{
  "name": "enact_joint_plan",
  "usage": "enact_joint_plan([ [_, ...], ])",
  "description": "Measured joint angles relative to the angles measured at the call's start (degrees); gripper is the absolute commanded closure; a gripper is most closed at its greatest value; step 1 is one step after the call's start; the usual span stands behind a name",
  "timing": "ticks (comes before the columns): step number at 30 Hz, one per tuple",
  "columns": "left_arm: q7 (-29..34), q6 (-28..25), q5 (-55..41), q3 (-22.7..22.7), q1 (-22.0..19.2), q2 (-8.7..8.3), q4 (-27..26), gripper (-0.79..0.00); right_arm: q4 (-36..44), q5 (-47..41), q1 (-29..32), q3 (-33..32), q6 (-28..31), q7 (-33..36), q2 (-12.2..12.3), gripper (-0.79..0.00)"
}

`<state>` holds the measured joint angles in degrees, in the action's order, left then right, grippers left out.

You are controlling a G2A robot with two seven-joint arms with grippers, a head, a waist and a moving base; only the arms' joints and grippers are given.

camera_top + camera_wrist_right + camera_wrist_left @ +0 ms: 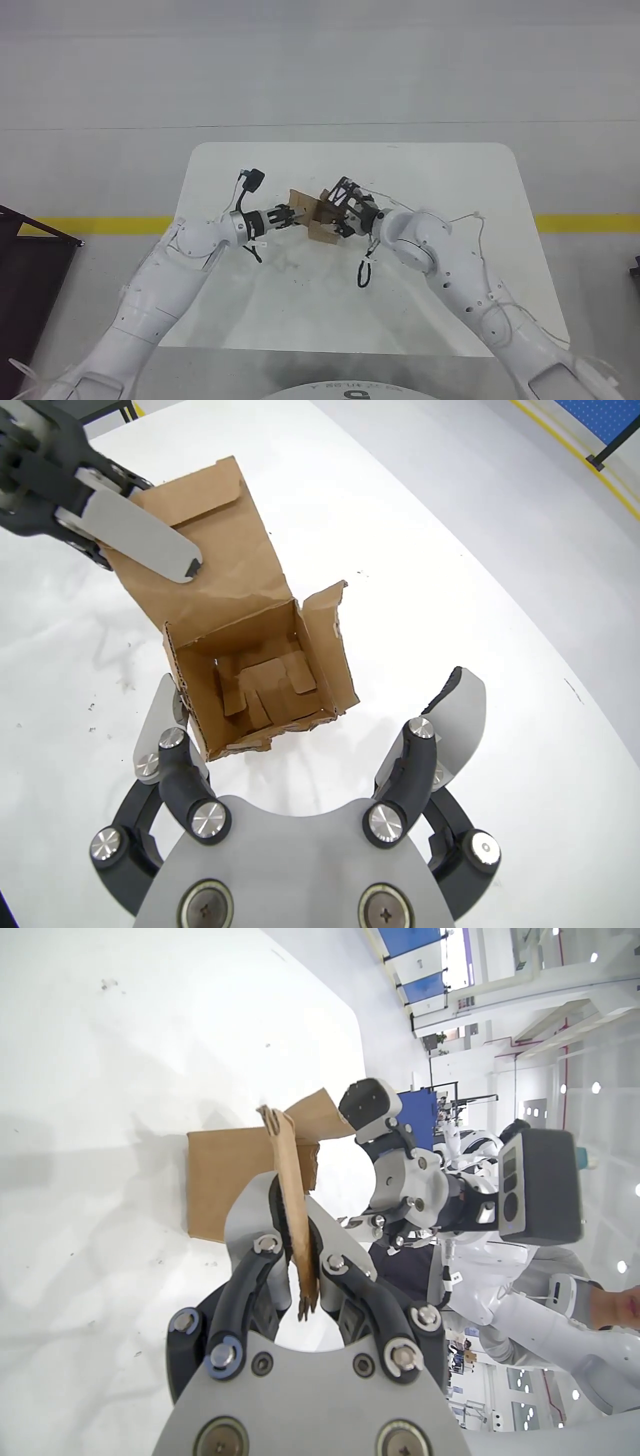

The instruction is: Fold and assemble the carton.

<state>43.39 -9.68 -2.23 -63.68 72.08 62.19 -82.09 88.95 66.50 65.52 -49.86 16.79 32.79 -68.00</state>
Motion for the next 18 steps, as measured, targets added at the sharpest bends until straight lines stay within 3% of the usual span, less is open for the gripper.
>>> enact_joint_plan([
  [11, 0.28, 0.06, 0.11, -0.34, 0.94, -0.11, -0.8, 0.0, -5.2, -0.65, -3.63, 2.56, -1.69, 1.6, -1.67, -0.785],
  [18, -0.22, 0.77, -0.28, -0.64, 0.98, -0.09, -1.14, 0.0, -2.79, -1.1, -1.81, 0.25, -1.35, -1.53, -1.29, -0.785],
])
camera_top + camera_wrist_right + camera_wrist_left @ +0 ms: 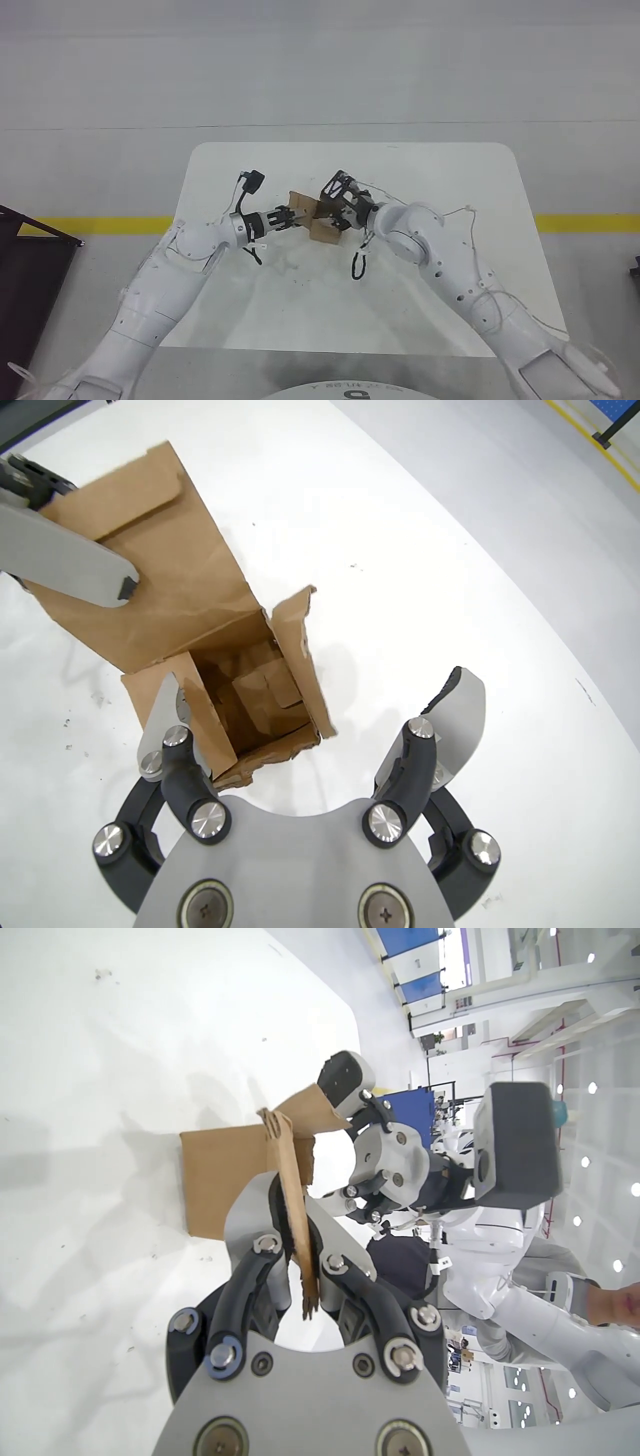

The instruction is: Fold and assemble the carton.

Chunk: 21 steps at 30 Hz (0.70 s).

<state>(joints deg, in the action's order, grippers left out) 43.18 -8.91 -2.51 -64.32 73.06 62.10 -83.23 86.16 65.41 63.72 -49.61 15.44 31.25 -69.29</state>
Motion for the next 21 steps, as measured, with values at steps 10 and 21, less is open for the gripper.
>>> enact_joint_plan([
  [10, -0.2, 0.64, -0.06, -0.47, 0.47, -0.06, -0.51, 0.0, 5.81, -9.39, 9.1, -16.05, 0.06, -8.12, 2.89, -0.785],
  [21, -0.31, 0.91, -0.08, -0.35, 0.85, 0.0, -0.56, 0.0, -7.85, -10.91, -4.03, -5.68, 1.0, -1.65, -0.29, -0.785],
])
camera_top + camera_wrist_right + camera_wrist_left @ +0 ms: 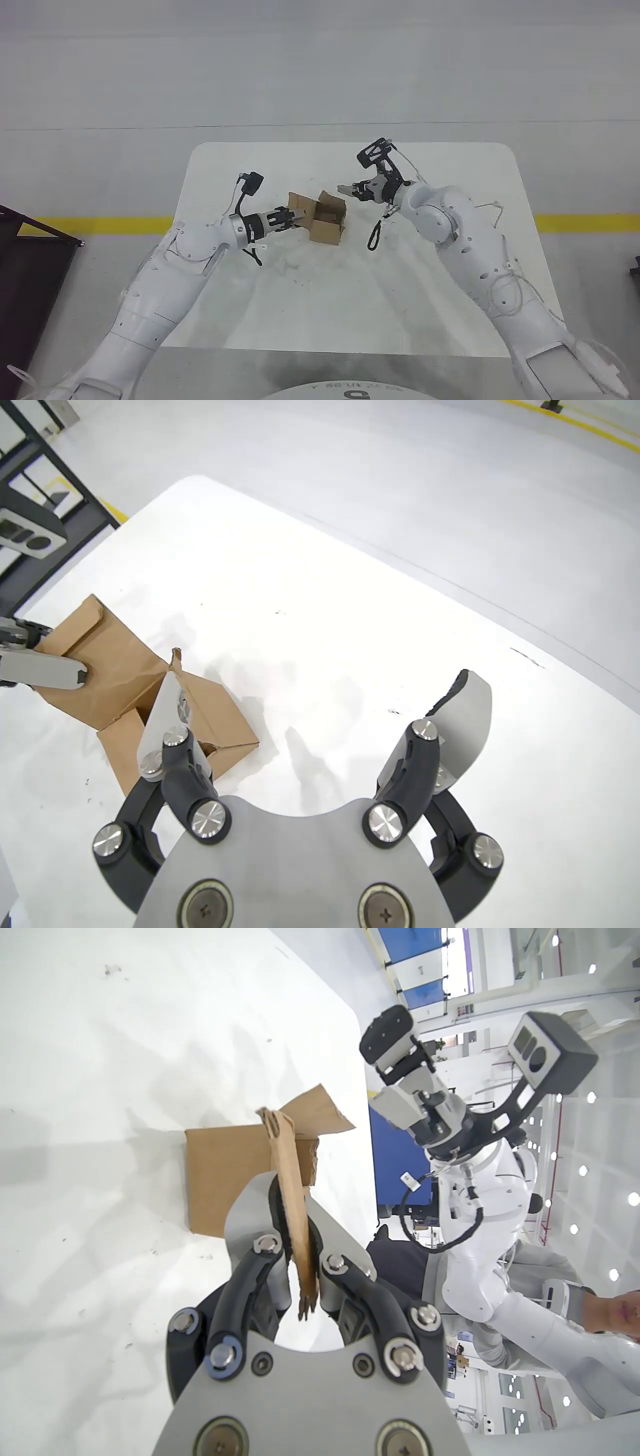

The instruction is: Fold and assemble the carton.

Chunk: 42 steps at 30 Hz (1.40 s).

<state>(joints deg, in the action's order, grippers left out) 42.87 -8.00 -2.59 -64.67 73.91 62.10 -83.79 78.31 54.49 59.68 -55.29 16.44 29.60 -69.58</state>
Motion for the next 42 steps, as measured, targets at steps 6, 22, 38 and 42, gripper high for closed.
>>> enact_joint_plan([
  [6, -0.25, 0.05, 0.05, -0.4, 0.28, -0.06, -0.03, 0.0, -3.66, 1.31, -2.67, 4.27, 3.19, -0.12, -1.19, -0.785],
  [22, -0.04, 0.05, 0.17, -0.37, 0.43, -0.02, -0.27, 0.0, -6.33, 5.71, -4.67, 8.59, 1.65, 1.12, -2.9, -0.785],
  [38, -0.23, -0.02, 0.04, -0.82, 1.01, -0.07, -0.92, 0.0, -5.23, 8.06, -4.9, 8.46, -0.11, 0.22, -3.67, -0.785],
  [42, -0.62, 0.27, 0.14, -1.43, 1.42, -0.19, -1.41, 0.0, -1.98, 7.39, -1.52, 3.63, -2.0, -0.84, -2.32, -0.785],
])
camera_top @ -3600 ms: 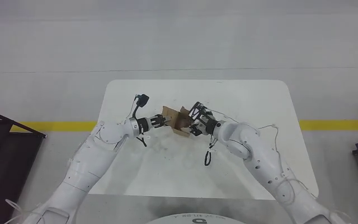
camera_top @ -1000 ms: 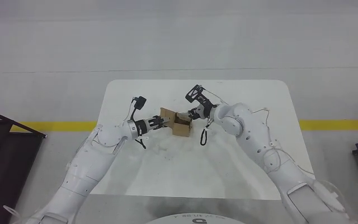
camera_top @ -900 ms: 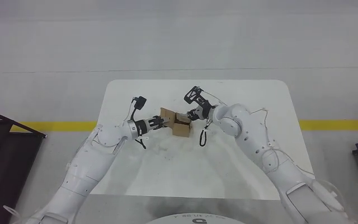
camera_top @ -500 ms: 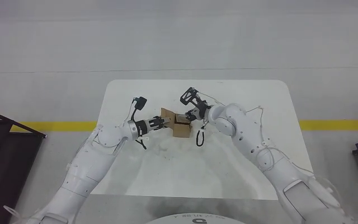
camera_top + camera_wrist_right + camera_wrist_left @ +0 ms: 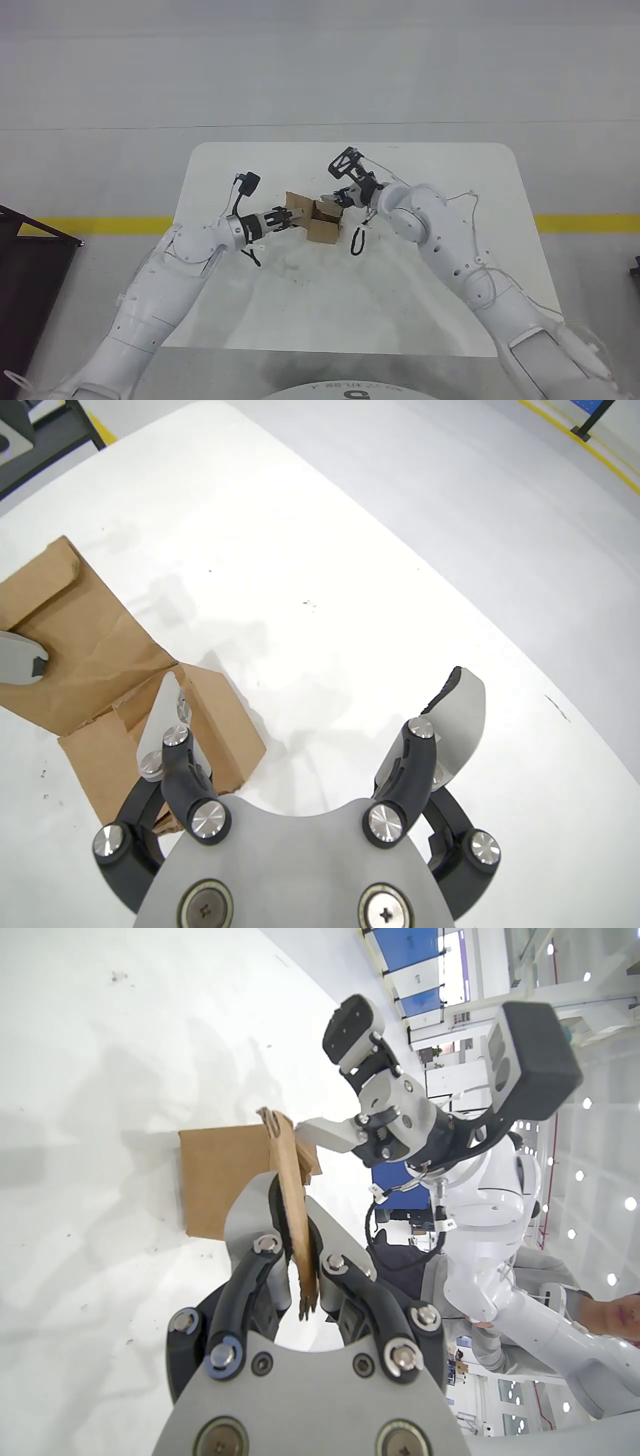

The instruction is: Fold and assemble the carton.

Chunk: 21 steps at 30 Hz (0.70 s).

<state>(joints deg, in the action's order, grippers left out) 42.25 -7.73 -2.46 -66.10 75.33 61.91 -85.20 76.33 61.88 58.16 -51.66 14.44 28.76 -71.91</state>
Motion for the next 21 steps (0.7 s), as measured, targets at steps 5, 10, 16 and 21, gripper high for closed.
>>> enact_joint_plan([
  [5, -0.04, 0.3, 0.51, -0.31, 0.24, -0.09, -0.51, 0.0, 5.58, -0.83, 6.45, -7.39, -0.77, 0.08, 2.06, -0.785],
  [10, 0.4, 0.68, 0.77, 0.36, 0.0, 0.02, -0.95, -0.785, 8.36, -2.96, 11.73, -11.53, -0.37, -0.52, 3.07, -0.785],
  [16, -0.67, -0.96, 7.98, -0.35, -0.24, -0.49, -3.91, -0.785, 8.36, -4.57, 15.12, -12.45, -0.66, -3.55, 3.21, -0.785],
  [21, -2.32, -3.13, 17.48, -4.05, 2.86, -1.76, -9.77, -0.785, 8.23, -4.54, 16.47, -12.63, -0.56, -6.55, 3.21, -0.785],
])
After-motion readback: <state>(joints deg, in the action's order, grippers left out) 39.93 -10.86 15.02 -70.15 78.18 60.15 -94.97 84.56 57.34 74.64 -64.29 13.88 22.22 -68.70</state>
